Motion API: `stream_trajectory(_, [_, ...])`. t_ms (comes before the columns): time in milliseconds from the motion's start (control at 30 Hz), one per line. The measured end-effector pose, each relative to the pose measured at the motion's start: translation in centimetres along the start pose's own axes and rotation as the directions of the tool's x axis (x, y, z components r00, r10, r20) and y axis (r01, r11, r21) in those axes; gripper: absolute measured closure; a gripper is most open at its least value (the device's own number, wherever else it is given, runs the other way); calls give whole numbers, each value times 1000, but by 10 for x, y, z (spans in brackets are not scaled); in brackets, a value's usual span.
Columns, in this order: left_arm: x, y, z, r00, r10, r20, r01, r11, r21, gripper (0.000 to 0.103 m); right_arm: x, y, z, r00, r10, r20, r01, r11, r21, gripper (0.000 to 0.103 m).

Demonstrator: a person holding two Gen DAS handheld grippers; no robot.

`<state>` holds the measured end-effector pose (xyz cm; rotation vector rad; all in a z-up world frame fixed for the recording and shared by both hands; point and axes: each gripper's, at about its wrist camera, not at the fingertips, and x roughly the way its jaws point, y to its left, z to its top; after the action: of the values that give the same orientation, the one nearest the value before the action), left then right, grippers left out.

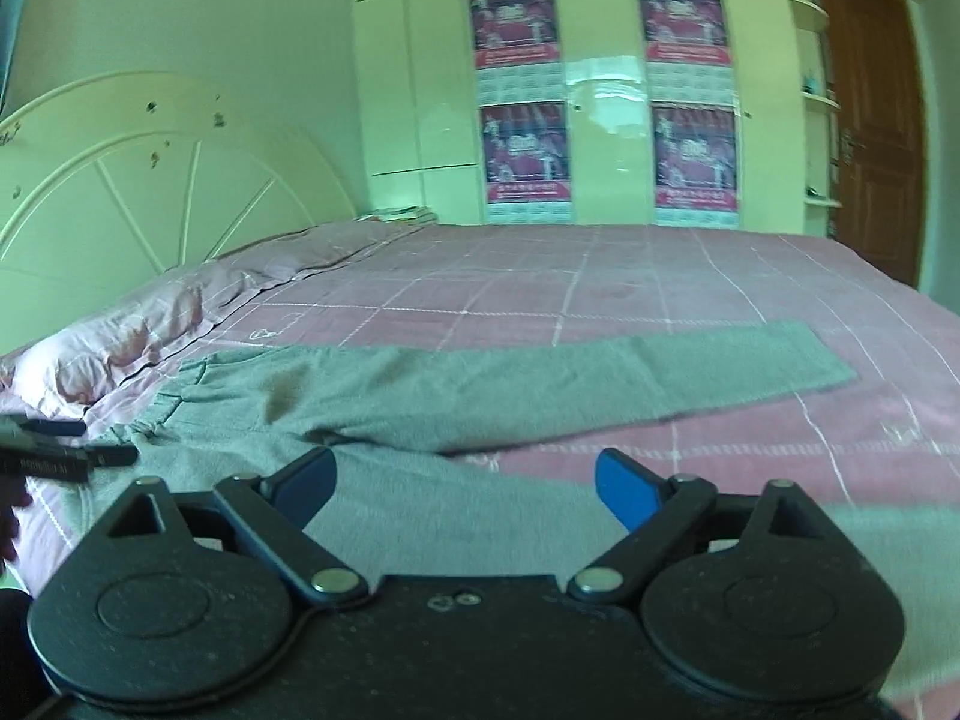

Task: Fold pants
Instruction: 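Grasp the waistband corners of the grey sweatpants with both grippers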

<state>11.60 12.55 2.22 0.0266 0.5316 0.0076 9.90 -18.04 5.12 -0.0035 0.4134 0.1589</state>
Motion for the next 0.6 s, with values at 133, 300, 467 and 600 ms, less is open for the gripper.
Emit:
stream_trajectory(133, [45, 53, 40, 999, 32, 14, -33, 997, 69, 0, 49, -6, 33, 1000, 25, -17, -26, 998, -60, 32])
stream_trajectory(300, [125, 111, 76, 999, 37, -33, -32, 989, 145, 1, 119, -13, 63, 997, 37, -63, -43, 995, -91, 40])
stream_trajectory(467, [202, 146, 88, 990, -32, -135, 42, 996, 73, 30, 186, -18, 74, 989, 60, -138, -75, 991, -108, 44])
stream_trajectory(600, [250, 153, 87, 981, -62, -181, 81, 992, 97, 32, 237, -18, 80, 974, 102, -200, -136, 977, -163, 60])
